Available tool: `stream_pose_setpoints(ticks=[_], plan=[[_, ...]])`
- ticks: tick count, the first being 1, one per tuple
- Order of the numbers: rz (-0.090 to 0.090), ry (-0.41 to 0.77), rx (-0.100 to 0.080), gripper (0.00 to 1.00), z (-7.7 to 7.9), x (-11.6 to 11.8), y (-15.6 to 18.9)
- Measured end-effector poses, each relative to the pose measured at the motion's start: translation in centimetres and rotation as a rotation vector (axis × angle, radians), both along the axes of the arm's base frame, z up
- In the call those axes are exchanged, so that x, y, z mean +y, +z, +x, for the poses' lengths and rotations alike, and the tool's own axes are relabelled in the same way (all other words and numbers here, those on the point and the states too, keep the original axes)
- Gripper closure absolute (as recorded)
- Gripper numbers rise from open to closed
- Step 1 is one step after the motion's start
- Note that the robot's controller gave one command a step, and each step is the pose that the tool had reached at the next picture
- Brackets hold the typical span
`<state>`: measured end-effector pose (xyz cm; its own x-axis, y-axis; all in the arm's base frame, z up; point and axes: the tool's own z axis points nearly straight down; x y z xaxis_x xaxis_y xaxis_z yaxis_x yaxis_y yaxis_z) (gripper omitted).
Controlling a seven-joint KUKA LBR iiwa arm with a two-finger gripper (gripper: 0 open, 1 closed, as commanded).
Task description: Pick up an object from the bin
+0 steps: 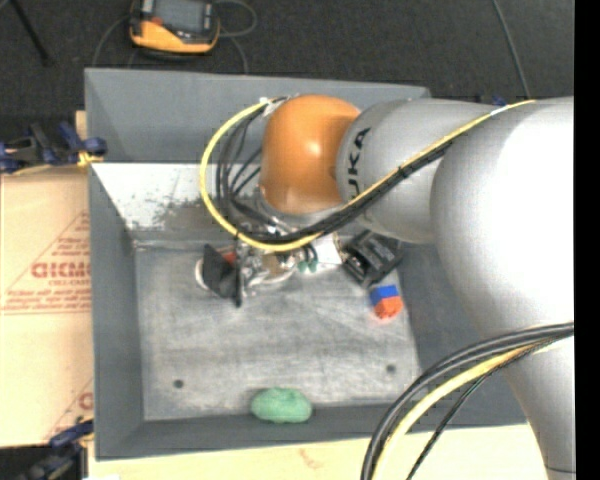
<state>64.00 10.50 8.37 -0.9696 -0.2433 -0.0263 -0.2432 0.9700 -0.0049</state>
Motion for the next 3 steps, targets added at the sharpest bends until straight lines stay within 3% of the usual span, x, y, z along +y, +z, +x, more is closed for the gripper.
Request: stream_pose_setpoints(ticks=[1, 2, 3], plan=[[-0.005, 0.139, 0.02, 1.0, 0.0, 1.2, 2.1], [-0.002, 0.143, 0.027, 1.0, -1.0, 2.1, 7.9], [-0.005, 0.347, 0.021, 1.0, -2.9, -4.0, 15.3]])
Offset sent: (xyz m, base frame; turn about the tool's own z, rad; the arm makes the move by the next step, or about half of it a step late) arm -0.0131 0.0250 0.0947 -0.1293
